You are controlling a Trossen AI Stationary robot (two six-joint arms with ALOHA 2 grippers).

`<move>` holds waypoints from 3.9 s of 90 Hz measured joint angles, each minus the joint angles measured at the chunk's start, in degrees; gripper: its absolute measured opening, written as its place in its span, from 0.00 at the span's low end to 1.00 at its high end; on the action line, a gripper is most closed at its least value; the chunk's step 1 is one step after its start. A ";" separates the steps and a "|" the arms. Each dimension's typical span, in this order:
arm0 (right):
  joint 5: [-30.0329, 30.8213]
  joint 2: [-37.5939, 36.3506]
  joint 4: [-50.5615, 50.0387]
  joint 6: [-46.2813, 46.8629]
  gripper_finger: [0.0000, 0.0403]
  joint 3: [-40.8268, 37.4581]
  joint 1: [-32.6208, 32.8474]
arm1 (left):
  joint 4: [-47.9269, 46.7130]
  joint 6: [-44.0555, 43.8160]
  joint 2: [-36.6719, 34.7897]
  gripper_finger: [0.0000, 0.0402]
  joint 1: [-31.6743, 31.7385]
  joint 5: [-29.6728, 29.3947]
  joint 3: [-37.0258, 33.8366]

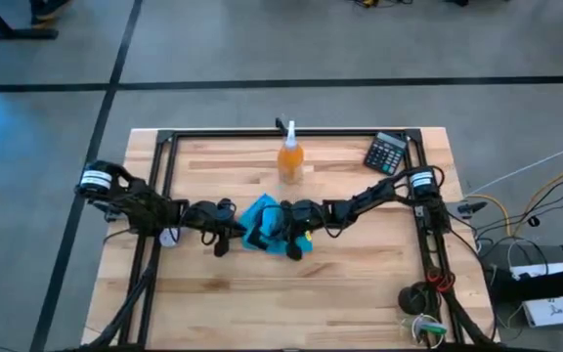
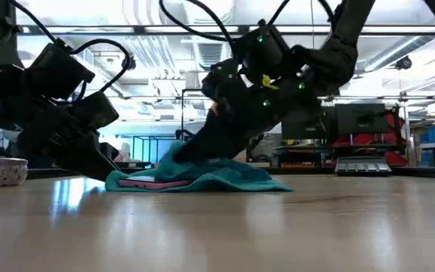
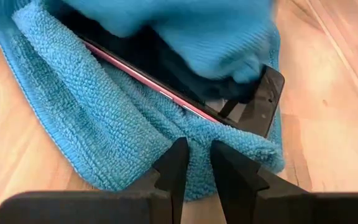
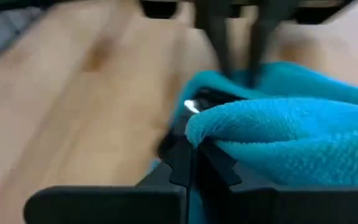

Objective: Apply microfiber cloth
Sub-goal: Wipe the front of the pink cellphone using microfiber cloth

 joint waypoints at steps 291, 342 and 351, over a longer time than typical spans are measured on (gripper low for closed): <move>16.71 9.70 -0.22 -0.25 0.00 11.51 1.99 | 0.27 0.33 0.92 0.16 0.07 -0.73 2.31; 34.22 3.29 -2.74 -3.03 0.00 3.21 1.74 | -2.95 -1.62 0.83 0.16 0.07 -0.97 2.04; 30.01 0.84 -3.16 -4.33 0.00 1.20 1.70 | -2.92 -1.61 0.83 0.16 0.07 -0.89 2.00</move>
